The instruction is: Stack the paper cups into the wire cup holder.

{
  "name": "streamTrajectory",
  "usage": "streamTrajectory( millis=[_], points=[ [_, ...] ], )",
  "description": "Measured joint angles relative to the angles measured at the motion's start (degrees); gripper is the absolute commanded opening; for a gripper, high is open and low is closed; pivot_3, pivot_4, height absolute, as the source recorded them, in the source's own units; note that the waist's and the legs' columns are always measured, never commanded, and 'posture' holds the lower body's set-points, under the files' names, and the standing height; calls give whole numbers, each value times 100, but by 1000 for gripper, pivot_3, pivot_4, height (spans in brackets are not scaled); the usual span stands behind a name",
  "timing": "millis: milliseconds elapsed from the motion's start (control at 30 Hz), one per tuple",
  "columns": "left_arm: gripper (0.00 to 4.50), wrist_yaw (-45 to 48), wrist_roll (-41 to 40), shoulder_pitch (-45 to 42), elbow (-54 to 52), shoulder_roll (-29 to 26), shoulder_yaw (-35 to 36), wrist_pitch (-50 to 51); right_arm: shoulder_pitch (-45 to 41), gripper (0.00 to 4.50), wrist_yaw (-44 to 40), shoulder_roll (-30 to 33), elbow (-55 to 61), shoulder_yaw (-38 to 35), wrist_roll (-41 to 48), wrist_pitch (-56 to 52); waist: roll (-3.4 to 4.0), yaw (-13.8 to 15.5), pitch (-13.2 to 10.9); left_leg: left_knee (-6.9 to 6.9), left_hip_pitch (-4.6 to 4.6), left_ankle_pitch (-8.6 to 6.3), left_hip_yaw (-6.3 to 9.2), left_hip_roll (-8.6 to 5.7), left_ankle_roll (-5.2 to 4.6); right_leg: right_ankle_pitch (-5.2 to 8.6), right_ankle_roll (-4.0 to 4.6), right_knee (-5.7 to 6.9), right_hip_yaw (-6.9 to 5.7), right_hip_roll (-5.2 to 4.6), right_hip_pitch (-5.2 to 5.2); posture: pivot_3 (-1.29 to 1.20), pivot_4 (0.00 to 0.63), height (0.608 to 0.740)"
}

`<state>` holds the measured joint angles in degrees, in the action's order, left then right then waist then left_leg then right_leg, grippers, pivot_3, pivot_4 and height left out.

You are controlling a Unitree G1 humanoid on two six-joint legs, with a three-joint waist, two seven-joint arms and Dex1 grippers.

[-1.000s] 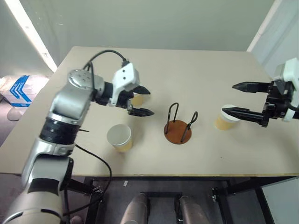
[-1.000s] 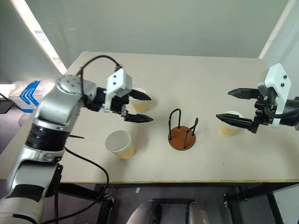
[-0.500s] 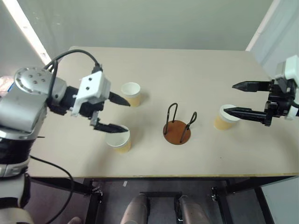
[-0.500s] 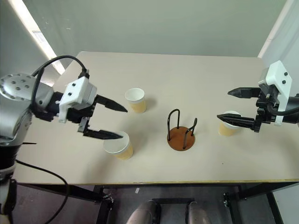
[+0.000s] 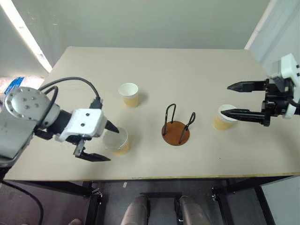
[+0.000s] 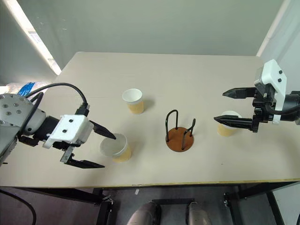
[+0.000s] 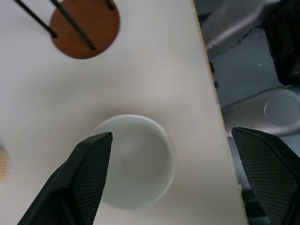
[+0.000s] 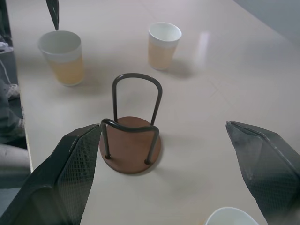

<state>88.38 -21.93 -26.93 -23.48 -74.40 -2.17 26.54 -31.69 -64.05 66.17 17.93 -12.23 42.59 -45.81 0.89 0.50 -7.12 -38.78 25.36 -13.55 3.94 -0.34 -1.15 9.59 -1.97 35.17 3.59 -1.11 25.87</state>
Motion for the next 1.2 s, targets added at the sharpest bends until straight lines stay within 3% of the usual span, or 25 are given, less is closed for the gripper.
streamTrajectory(
  millis=[333,600,1200],
  points=[
    [4459,3,102,255,-153,-212,9,-151,-131,4500,-291,-263,-19,-14,345,-16,0,-12,0,3,2,-5,1,3,8,11,18,21,-2,2,13,0,150,740],
    [4459,21,228,246,-156,-321,-33,-221,509,4500,-935,-322,264,-43,326,734,-1,-17,1,3,2,-11,7,6,18,20,34,39,-10,2,19,0,150,740],
    [4459,-124,323,844,-669,-765,4,6,910,4500,-1576,-382,272,-23,210,1488,-2,-25,2,2,-19,-14,7,7,30,37,61,75,-9,3,16,0,150,740]
  ],
)
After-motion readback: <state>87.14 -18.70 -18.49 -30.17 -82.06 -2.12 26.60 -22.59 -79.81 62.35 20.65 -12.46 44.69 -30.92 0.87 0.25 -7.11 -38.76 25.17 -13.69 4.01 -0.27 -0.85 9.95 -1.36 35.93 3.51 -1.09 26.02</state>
